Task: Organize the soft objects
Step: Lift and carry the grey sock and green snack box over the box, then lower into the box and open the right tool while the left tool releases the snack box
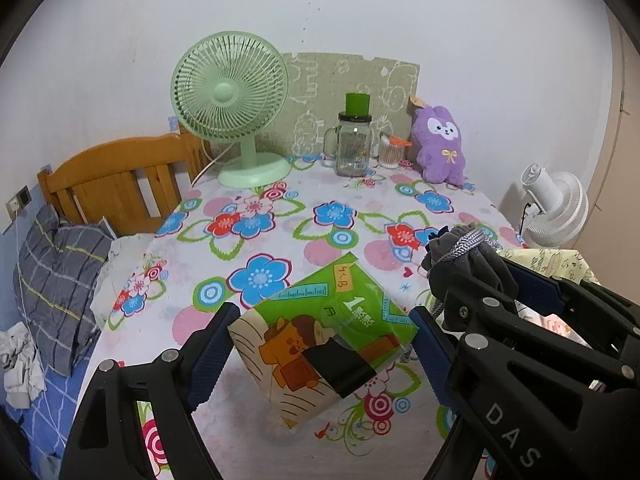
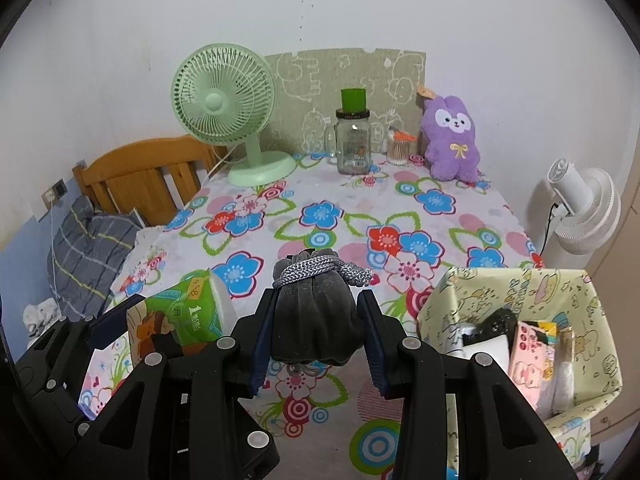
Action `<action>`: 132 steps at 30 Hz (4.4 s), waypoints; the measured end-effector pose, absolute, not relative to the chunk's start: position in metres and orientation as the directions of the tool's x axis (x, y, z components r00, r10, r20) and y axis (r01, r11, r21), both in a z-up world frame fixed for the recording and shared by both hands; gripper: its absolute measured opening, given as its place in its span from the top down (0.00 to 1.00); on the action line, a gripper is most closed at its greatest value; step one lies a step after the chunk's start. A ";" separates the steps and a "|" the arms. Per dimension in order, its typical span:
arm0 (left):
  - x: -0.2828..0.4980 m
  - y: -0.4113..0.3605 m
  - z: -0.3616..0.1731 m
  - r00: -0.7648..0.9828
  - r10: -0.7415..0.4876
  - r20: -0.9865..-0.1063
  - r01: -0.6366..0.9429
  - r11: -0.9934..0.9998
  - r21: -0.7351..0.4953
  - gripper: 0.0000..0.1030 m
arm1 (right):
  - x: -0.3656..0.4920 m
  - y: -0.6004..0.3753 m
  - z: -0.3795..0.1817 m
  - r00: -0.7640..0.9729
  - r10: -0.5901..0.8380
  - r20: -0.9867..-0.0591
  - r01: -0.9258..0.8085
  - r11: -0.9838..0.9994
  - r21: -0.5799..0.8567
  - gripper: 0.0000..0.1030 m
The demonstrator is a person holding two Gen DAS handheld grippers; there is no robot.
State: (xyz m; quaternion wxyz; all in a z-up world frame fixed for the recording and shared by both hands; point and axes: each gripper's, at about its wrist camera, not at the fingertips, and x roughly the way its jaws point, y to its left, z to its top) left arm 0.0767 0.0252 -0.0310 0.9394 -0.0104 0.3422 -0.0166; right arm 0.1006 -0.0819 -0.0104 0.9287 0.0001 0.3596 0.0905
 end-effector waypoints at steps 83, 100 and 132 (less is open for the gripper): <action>0.093 -0.177 -0.028 0.710 -0.291 -0.642 0.373 0.928 -0.008 0.16 | 0.085 -0.278 -0.007 0.764 -0.031 -0.644 0.103 0.992 0.074 0.58; 0.109 -0.200 -0.051 0.659 -0.296 -0.692 0.415 0.910 0.005 0.11 | 0.097 -0.302 -0.033 0.719 -0.053 -0.693 0.155 0.984 0.084 0.58; 0.098 -0.175 -0.038 0.683 -0.271 -0.678 0.386 0.922 0.020 0.05 | 0.095 -0.282 -0.023 0.749 -0.020 -0.663 0.110 0.989 0.094 0.23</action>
